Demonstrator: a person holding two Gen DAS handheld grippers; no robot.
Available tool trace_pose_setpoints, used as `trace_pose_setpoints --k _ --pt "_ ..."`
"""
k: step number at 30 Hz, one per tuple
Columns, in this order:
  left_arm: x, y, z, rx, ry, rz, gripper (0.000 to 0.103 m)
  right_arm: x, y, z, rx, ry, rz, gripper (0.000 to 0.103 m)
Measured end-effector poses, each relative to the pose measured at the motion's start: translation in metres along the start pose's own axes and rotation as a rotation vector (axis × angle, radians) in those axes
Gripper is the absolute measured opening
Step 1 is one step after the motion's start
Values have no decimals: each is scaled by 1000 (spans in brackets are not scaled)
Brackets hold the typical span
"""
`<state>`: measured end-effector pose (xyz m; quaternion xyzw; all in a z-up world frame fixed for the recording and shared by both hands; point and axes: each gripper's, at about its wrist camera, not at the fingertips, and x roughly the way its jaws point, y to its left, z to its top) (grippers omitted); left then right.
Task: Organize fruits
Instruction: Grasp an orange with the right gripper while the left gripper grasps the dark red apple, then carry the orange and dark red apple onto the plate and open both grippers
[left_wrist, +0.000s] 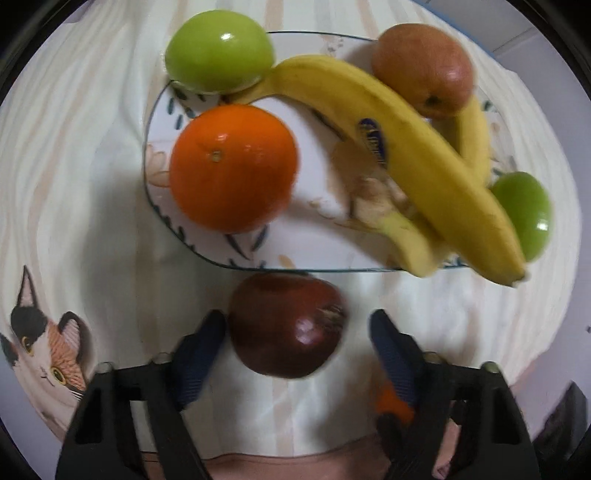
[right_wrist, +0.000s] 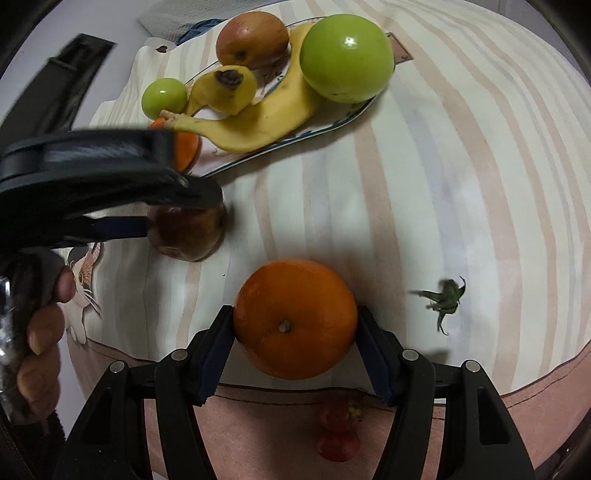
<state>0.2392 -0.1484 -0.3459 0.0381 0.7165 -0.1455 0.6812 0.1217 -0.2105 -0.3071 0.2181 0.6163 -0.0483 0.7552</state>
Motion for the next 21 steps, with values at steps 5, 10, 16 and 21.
trace_pose_setpoints --k 5,10,16,21 --pt "-3 2 -7 -2 -27 4 66 2 5 -2 -3 3 6 67" --pt "-22 6 -40 50 -74 70 66 1 3 2 -37 17 21 67" --pt "-40 23 -111 105 -55 124 66 4 17 -14 -100 80 65 67" --pt "-17 39 -147 86 0 129 67 14 24 -26 -153 125 57 67"
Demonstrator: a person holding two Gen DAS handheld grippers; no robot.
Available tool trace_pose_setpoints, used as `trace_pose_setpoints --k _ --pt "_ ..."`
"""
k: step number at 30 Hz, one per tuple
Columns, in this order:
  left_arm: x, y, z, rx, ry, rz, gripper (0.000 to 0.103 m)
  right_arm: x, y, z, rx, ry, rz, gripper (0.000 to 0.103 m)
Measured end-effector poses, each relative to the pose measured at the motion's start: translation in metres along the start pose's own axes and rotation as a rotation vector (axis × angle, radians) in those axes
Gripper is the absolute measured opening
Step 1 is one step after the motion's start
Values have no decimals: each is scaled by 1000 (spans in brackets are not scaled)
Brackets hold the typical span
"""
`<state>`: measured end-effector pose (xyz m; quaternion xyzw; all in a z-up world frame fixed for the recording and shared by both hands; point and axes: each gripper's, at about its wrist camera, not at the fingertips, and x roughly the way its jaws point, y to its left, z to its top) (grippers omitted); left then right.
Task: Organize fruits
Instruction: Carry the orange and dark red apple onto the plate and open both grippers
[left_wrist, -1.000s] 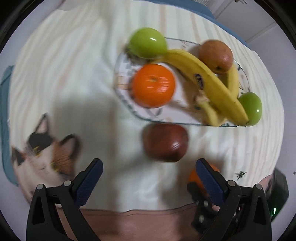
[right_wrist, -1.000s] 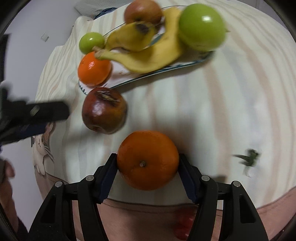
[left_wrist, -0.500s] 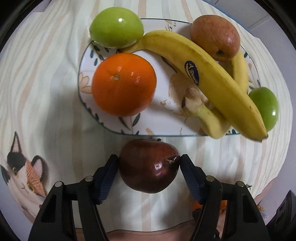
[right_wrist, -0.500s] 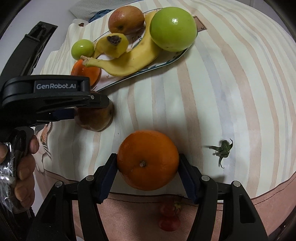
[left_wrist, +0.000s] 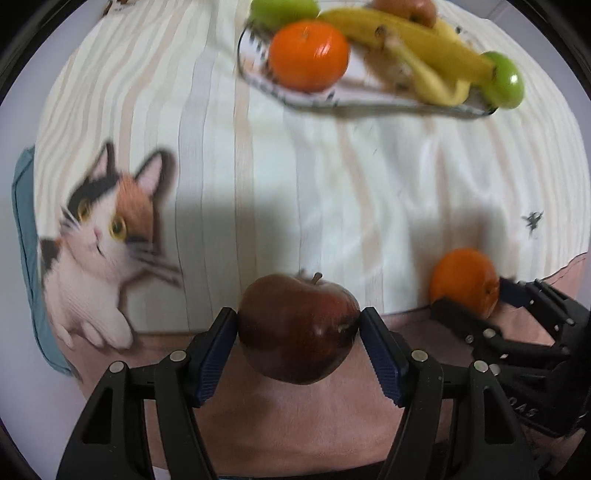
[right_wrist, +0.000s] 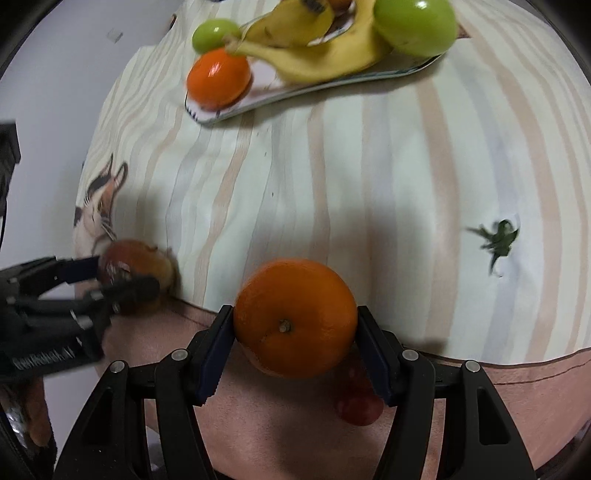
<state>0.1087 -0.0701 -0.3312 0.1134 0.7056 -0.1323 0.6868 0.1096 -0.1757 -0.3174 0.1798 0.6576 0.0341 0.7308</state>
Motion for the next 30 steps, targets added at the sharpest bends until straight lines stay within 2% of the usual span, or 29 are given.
trace_pose_setpoints --k 6,12,17,21,25,30 --pt "6 14 4 -64 -27 -40 67 7 2 2 -18 16 -22 67" --pt "0 23 24 -58 -32 -45 66 4 3 0 -14 11 -16 67" --pt "-30 21 44 -74 -46 -81 66 -15 3 4 -5 -25 9 67" --pt "-60 22 58 -99 -79 -165 66 -37 6 14 -8 -71 34 67" --pt "-99 19 88 -106 -134 -250 66 -65 6 28 -13 -117 60 67" --pt "-131 9 127 -72 -201 -274 66 -99 6 60 -9 -179 77 67"
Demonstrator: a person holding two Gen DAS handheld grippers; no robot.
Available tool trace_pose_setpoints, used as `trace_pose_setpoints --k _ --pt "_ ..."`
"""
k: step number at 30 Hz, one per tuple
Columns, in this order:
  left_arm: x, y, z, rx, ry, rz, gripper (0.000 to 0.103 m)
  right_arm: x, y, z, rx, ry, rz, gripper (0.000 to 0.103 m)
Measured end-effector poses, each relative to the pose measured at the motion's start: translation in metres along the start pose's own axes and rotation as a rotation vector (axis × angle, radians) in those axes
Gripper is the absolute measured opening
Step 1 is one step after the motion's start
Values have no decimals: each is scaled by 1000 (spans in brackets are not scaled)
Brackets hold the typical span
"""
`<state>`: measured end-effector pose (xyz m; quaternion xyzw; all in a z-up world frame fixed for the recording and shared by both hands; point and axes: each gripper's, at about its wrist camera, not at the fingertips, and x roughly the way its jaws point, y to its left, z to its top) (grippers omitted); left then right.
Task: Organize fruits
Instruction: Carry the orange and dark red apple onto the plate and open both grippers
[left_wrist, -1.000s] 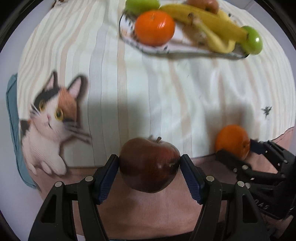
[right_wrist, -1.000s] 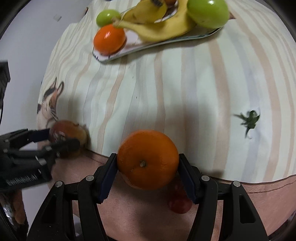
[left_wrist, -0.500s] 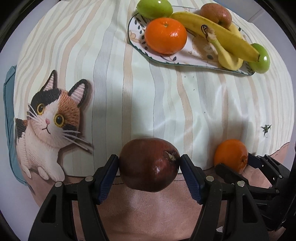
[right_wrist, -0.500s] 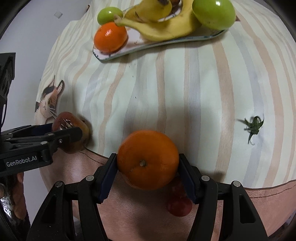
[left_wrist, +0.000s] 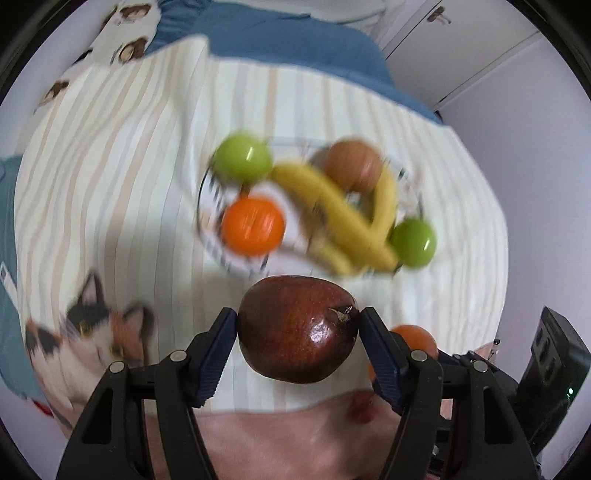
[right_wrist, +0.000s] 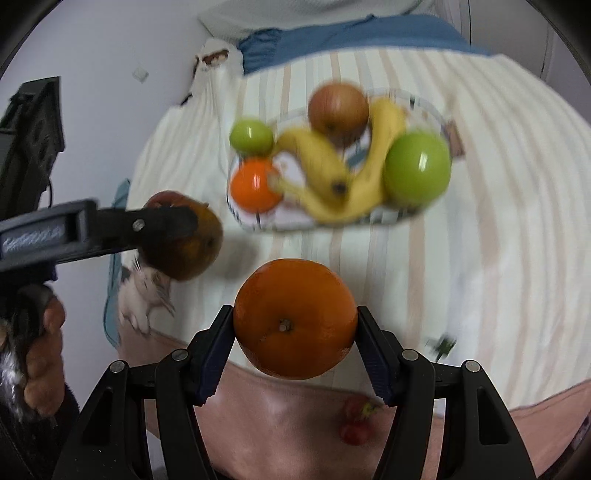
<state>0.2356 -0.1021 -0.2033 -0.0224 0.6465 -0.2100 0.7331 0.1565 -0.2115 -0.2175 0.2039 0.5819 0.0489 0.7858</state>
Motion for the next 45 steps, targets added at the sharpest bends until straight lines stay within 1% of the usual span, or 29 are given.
trace_pose_setpoints --k 3,4,8,12,16,20,24,26,33,38,45 --pt "3 -9 31 20 -12 6 66 -13 -4 28 7 -46 -6 67" --pt "8 -10 39 31 -7 14 66 -16 -6 39 9 -62 -15 67" --pt "21 -5 74 22 22 29 66 -19 -24 79 30 -100 -49 67" --pt "40 0 94 16 45 59 66 -9 -45 117 63 -93 -72 67" --pt "64 4 106 15 74 87 66 5 -59 140 56 -51 -103 67" --pt "75 8 110 8 90 82 66 21 -63 151 42 -18 -116 67" --pt "79 6 109 8 99 70 66 35 -58 155 17 4 -114 67" --pt "82 6 106 7 111 65 66 39 -54 149 2 11 -116 67" --pt "81 7 103 7 97 69 66 55 -41 148 -41 37 -137 67" --pt "81 6 103 10 96 71 66 58 -39 149 -33 34 -141 68" --pt "80 8 103 -16 112 60 66 58 -43 150 -2 36 -159 69"
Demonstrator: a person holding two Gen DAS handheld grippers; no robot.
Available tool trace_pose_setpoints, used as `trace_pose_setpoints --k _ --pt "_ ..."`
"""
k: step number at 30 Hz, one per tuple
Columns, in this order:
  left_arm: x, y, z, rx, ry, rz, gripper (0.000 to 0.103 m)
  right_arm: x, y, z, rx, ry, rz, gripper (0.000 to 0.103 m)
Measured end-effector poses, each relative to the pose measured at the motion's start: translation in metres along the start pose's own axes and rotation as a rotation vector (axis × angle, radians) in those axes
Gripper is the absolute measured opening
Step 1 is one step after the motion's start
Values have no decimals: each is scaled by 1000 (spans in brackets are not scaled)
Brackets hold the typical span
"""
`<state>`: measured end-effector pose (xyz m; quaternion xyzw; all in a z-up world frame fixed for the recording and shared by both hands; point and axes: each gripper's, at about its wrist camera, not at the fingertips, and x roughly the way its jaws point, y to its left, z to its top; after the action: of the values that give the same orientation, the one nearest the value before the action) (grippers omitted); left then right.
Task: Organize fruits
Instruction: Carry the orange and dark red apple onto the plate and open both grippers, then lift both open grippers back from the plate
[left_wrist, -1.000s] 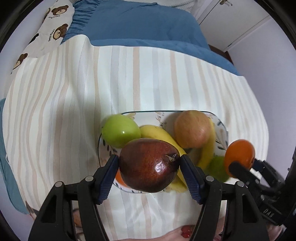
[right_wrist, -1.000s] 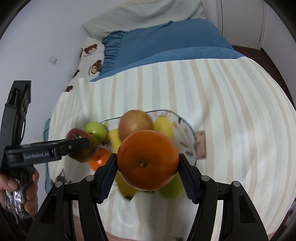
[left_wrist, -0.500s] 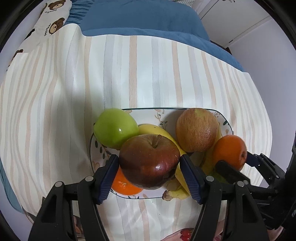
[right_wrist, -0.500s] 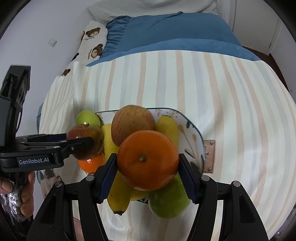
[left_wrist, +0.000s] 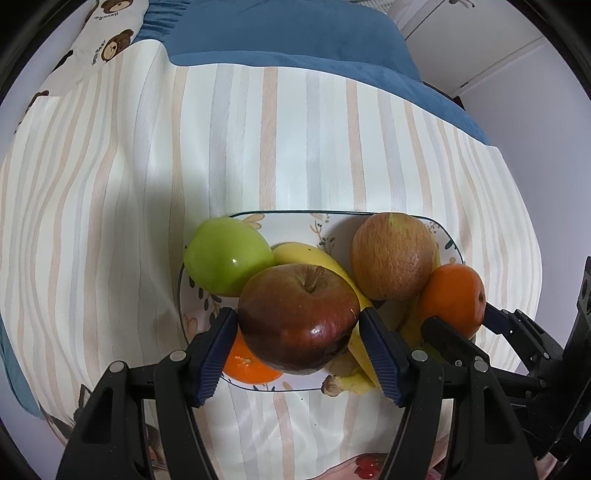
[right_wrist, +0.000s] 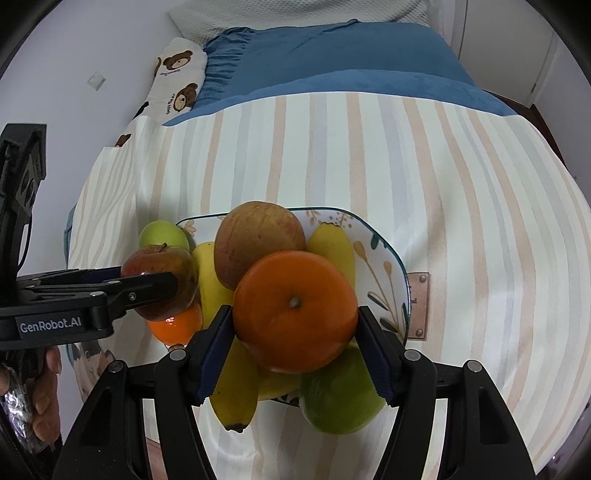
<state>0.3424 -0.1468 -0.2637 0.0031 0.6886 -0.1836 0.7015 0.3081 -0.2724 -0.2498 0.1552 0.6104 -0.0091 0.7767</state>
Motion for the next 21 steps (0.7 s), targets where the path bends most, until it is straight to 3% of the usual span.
trace_pose_setpoints --k 11,21 --pt "-5 2 -3 -21 2 5 66 -2 -3 1 16 -3 15 71" --pt "-24 2 -10 -29 -39 1 70 -21 -5 -2 37 -27 21 82"
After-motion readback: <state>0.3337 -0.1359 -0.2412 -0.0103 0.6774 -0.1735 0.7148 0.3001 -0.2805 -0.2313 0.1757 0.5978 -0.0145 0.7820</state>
